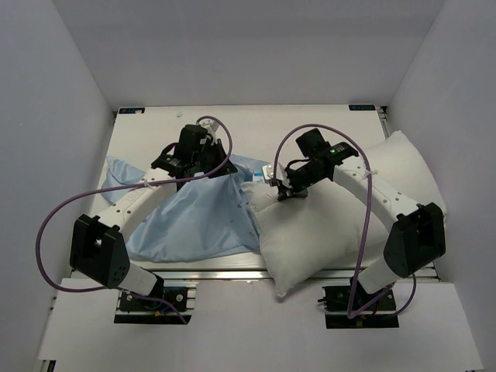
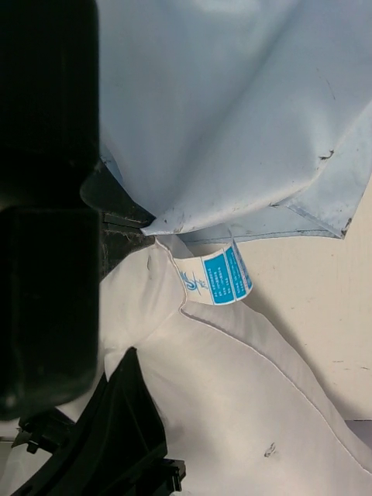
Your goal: Put the pillow into the pillowcase
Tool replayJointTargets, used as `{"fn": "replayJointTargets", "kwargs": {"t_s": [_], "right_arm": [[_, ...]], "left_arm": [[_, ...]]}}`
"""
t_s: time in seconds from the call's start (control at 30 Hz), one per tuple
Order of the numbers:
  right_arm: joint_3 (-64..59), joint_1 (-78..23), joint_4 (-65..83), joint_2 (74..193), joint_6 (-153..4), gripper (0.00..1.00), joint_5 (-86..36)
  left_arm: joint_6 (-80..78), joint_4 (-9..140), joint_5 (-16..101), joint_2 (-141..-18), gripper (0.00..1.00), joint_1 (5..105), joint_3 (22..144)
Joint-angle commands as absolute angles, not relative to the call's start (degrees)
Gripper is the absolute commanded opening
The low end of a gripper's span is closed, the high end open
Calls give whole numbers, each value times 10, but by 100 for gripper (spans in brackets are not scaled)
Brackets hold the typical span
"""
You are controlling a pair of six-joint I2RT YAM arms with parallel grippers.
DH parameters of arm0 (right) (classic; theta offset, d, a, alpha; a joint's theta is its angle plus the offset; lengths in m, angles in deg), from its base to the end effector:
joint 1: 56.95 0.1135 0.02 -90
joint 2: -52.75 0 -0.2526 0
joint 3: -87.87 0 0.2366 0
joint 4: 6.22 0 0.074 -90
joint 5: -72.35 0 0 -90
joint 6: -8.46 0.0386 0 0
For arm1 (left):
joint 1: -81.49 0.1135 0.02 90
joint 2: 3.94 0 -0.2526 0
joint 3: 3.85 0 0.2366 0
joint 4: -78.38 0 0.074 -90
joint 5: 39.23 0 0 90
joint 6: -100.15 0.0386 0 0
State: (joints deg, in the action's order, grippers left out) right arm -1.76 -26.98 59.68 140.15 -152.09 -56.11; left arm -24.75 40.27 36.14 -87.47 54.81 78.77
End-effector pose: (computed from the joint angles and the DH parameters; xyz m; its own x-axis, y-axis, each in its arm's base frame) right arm 0.2403 0.1663 0.2816 0.3357 -0.6588 -0.6733 -0.9419 -0.2422 -0.2326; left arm 0.2767 -0.1500 0.2906 -0.8103 -0.2124 -0.5462 0.1783 0.7985 -0.5749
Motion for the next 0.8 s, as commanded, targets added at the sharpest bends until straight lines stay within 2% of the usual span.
{"fn": "replayJointTargets", "kwargs": {"t_s": [0.0, 0.2, 0.37, 0.6, 0.77], "right_arm": [[-35, -251, 667, 1425, -1529, 0, -548], [-80, -229, 658, 1499, -1512, 0, -541], [-168, -231, 615, 1572, -1410, 0, -540], [-392, -259, 560, 1679, -1280, 0, -514], [-398, -270, 489, 1684, -1218, 0, -462]], "left_arm": [[-240, 425, 335, -841, 2, 552, 782], [-242, 441, 307, -828, 2, 552, 777], [-248, 458, 263, -808, 2, 551, 750], [-272, 486, 225, -781, 2, 550, 667], [-295, 524, 230, -786, 3, 549, 625]]}}
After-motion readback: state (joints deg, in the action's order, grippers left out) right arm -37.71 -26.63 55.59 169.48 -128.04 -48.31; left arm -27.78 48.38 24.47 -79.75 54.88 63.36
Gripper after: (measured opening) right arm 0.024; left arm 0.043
